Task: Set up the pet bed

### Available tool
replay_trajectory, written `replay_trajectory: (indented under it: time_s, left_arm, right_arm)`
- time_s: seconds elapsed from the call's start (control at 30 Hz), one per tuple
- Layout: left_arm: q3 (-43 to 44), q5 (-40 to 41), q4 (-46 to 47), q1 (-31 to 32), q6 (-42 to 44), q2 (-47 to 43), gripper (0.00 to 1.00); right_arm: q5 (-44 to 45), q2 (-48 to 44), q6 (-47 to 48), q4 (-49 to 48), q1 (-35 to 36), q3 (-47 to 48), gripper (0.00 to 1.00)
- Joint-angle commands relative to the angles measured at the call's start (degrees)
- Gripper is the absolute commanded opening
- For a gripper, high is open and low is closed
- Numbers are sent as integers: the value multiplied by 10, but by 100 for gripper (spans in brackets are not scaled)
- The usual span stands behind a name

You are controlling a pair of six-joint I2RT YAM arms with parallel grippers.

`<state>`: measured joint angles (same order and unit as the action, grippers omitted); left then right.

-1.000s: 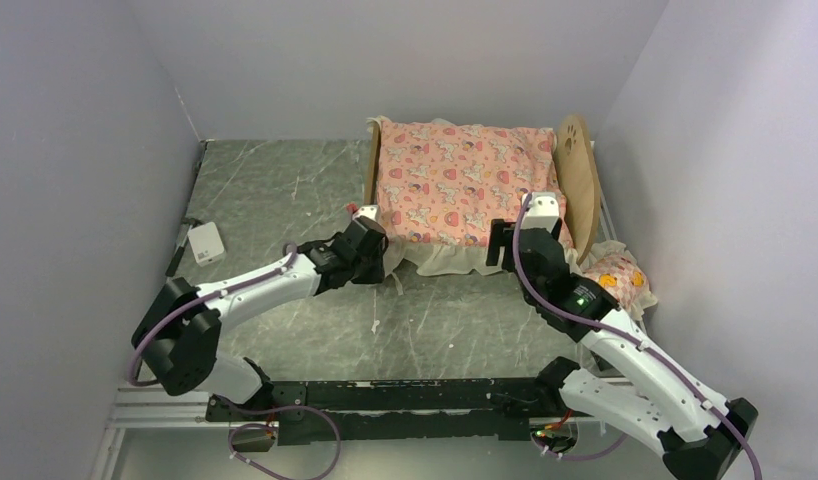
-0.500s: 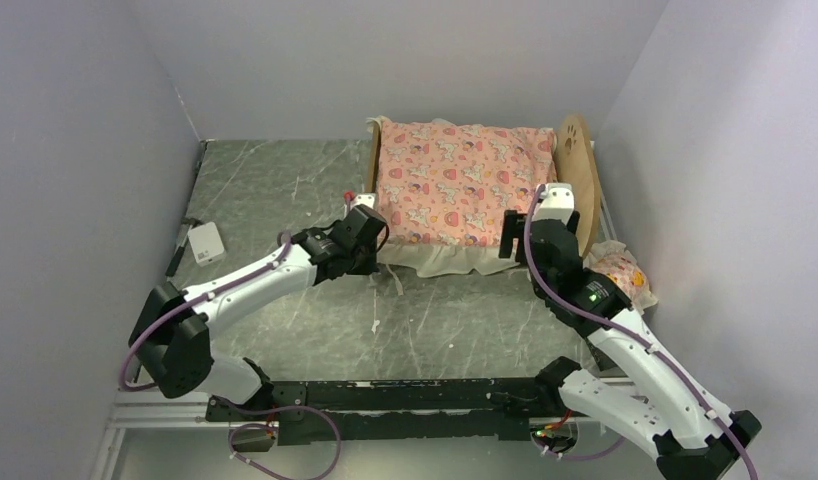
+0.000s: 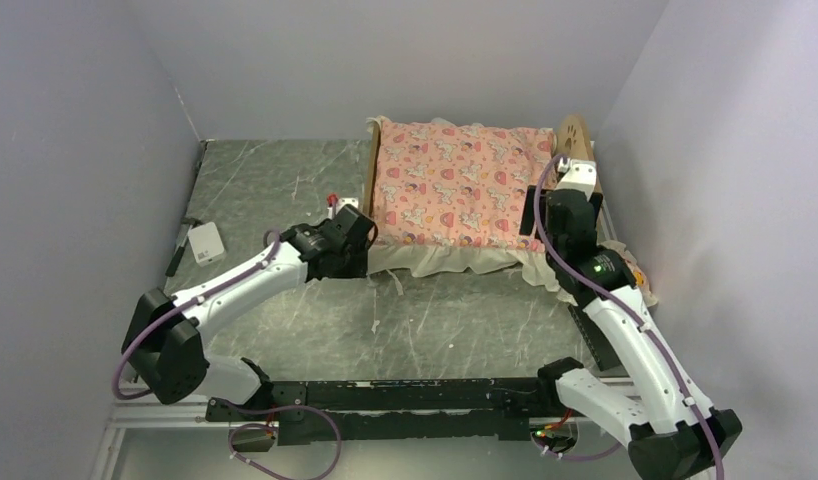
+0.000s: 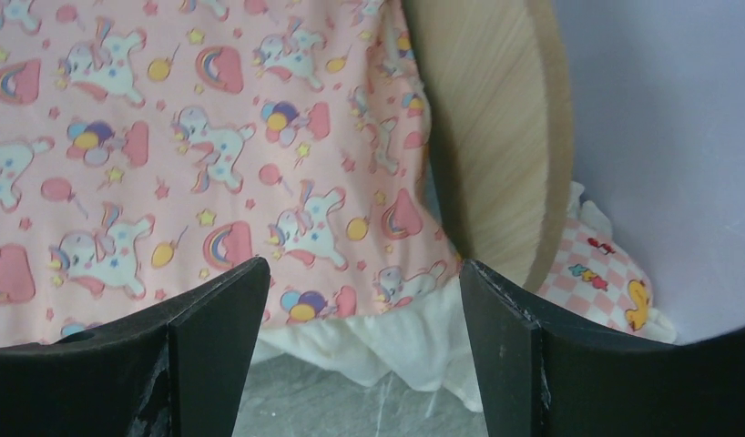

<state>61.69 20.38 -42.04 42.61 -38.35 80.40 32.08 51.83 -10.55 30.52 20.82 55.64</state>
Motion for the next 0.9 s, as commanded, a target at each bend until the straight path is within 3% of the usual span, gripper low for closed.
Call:
replay_trajectory:
  time_s: [0.0, 0.17, 0.47, 0.67, 0.77, 0.87]
  left_arm:
    - [59, -34, -16, -8, 37, -53, 71]
    - [159, -105, -18, -99, 95, -21, 79]
    - [375, -192, -3, -190, 142, 199, 81]
    - [484, -215, -9, -196, 144, 330, 79]
    - [519, -206, -20, -197, 149, 368, 69]
    - [523, -207, -21, -197, 156, 374, 28]
  right_arm:
    - [-12, 29, 20, 14, -47, 73, 81]
    - [-47, 88, 28, 22, -157, 133, 81]
    - [-176, 165, 20, -15, -268, 151, 75]
    - [-189, 177, 21, -27, -272, 126, 53]
    - [-195, 174, 26, -33, -272, 117, 41]
    - [-209, 175, 37, -30, -271, 118, 26]
